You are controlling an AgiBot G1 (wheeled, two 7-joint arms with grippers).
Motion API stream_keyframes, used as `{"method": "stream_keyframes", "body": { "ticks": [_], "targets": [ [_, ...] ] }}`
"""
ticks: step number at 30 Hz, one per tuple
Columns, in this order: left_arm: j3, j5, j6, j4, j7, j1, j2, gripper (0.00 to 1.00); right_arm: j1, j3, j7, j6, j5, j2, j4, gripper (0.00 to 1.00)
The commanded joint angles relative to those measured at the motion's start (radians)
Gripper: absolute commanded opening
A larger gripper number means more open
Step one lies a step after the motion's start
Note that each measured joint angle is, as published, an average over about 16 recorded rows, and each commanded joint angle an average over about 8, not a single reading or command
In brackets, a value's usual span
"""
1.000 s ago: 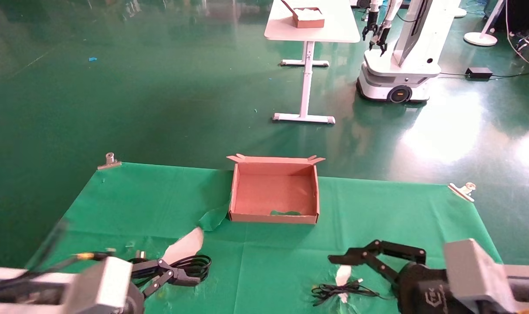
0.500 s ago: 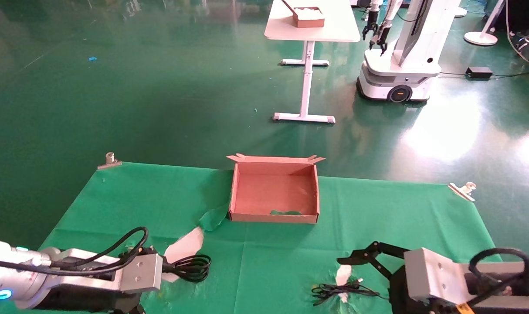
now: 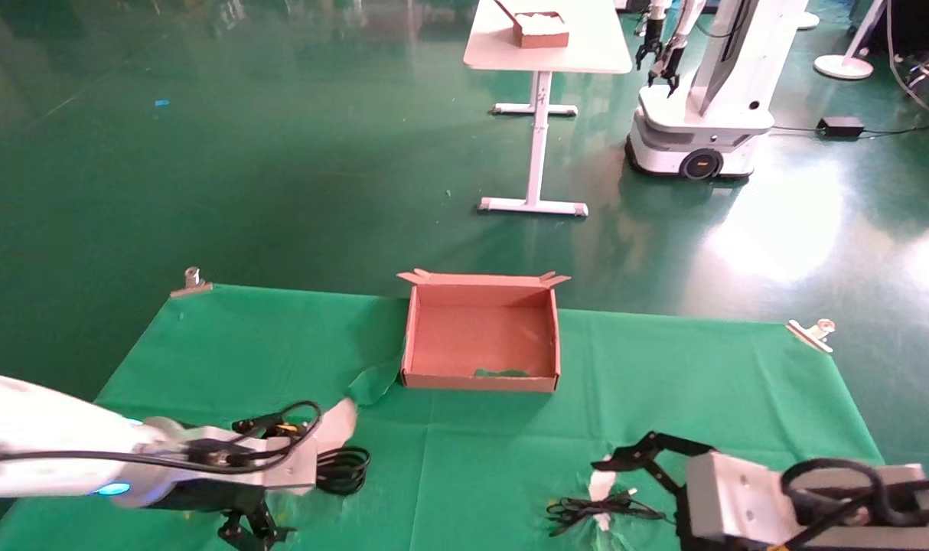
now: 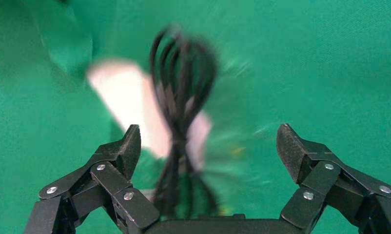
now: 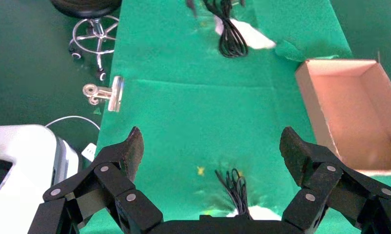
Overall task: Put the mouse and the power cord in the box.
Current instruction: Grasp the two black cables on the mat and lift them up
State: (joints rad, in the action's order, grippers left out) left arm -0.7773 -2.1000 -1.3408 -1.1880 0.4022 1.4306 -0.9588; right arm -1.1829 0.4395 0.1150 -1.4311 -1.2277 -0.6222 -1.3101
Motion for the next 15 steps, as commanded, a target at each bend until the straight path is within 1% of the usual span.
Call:
{"method": "stream_keyframes", "body": {
  "ticks": [1, 3, 5, 10, 13, 15],
  "targets": [
    [-0.04, -0.116, 0.037, 0.034, 0.03, 0.005, -0.055, 1.0, -0.005, 0.005, 0.009, 0.007, -0.018, 0.0, -0.014, 1.0],
    [-0.059, -0.178, 0.06, 0.088, 0.054, 0.016, -0.098, 1.0, -0.002, 0.003, 0.016, 0.01, -0.018, 0.007, -0.021, 1.0],
    [-0.071, -0.217, 0.079, 0.139, 0.069, 0.028, -0.132, 1.0, 0.002, 0.001, 0.021, 0.012, -0.017, 0.014, -0.025, 1.0],
    [-0.079, -0.251, 0.111, 0.242, 0.07, 0.056, -0.184, 1.0, 0.01, 0.004, 0.025, 0.018, -0.032, 0.024, -0.029, 1.0],
    [-0.08, -0.252, 0.121, 0.28, 0.059, 0.067, -0.198, 1.0, 0.008, 0.022, 0.026, 0.027, -0.085, 0.023, -0.028, 1.0],
    [-0.081, -0.252, 0.126, 0.296, 0.051, 0.072, -0.204, 1.0, -0.003, 0.045, 0.034, 0.032, -0.148, 0.015, -0.024, 1.0]
  ]
}}
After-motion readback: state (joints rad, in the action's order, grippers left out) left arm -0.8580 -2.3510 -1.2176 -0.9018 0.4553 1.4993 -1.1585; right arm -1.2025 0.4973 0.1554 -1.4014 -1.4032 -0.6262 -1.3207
